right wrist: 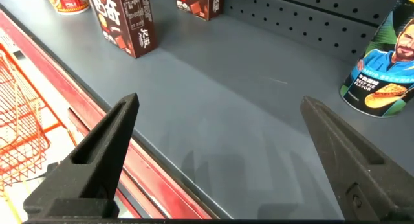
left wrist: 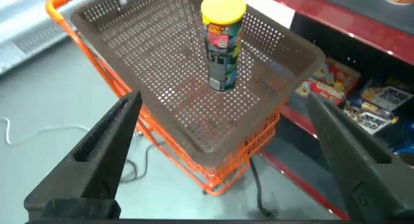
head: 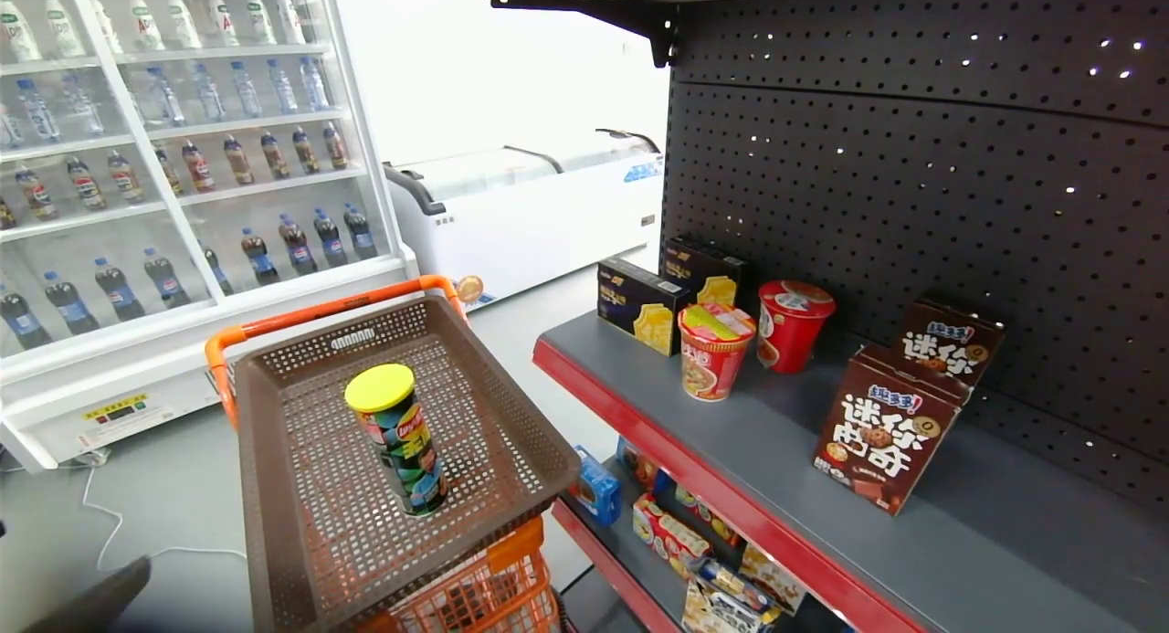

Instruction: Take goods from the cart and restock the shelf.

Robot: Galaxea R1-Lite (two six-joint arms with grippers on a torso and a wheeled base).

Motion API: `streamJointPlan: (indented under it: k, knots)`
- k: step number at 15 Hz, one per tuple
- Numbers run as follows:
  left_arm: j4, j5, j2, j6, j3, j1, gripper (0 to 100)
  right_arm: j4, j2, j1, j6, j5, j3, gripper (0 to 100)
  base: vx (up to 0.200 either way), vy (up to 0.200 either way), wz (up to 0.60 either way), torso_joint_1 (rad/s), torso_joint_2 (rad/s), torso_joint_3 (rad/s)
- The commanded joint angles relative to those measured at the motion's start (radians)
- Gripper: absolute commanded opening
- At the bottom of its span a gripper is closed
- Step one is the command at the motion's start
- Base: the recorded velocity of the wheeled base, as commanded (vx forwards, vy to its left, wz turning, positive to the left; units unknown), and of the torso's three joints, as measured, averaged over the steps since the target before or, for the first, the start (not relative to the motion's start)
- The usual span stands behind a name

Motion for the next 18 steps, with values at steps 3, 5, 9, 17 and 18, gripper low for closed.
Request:
streamJointPlan:
  k: [3,5,9,17,18]
  knots:
    - [-0.18,-0.032,0.575,0.006,-0.094,0.053,100,0.0,0.0,0.0,-0.001,0.0,0.0,100,0.0,0.0,0.0,0.0,0.0,0.0]
    - [-0.374,-0.032,0.723,0.006,0.0,0.027,100,0.0,0.0,0.0,0.0,0.0,0.0,100,0.0,0.0,0.0,0.0,0.0,0.0]
    - [-0.8,-0.029,0.926,-0.016,0.176,-0.048,100,0.0,0.001,0.0,-0.001,0.001,0.0,100,0.0,0.0,0.0,0.0,0.0,0.0]
    - [-1.329,0.012,1.242,-0.016,0.29,-0.05,100,0.0,0.0,0.0,0.0,0.001,0.0,100,0.0,0.0,0.0,0.0,0.0,0.0]
    - [-1.384,0.012,1.28,-0.016,0.29,-0.042,100,0.0,0.0,0.0,0.0,0.0,0.0,100,0.0,0.0,0.0,0.0,0.0,0.0]
